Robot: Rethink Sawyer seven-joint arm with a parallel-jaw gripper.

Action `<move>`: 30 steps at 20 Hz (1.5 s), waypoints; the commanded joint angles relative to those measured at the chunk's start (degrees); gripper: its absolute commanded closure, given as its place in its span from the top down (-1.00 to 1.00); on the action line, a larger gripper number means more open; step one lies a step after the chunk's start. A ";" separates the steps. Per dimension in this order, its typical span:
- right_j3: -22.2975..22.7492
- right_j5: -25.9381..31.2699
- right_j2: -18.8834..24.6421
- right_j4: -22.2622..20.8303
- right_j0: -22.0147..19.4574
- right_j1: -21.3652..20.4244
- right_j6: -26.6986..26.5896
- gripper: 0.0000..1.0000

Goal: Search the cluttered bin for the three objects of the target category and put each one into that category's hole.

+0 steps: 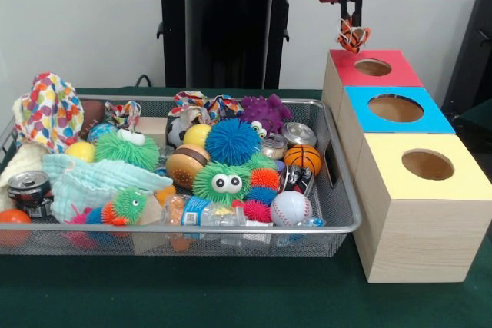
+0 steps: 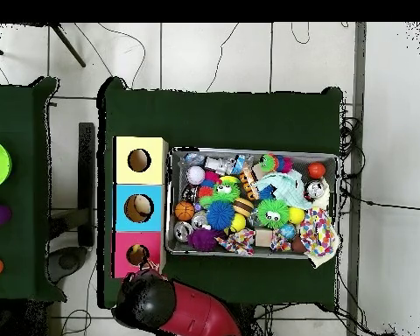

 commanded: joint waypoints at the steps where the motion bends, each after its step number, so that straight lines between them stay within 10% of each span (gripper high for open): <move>1: -0.76 -2.26 4.64 4.01 -0.02 0.39 13.51 -1.00; 30: -3.28 -3.01 5.05 9.01 2.98 1.04 14.00 -1.00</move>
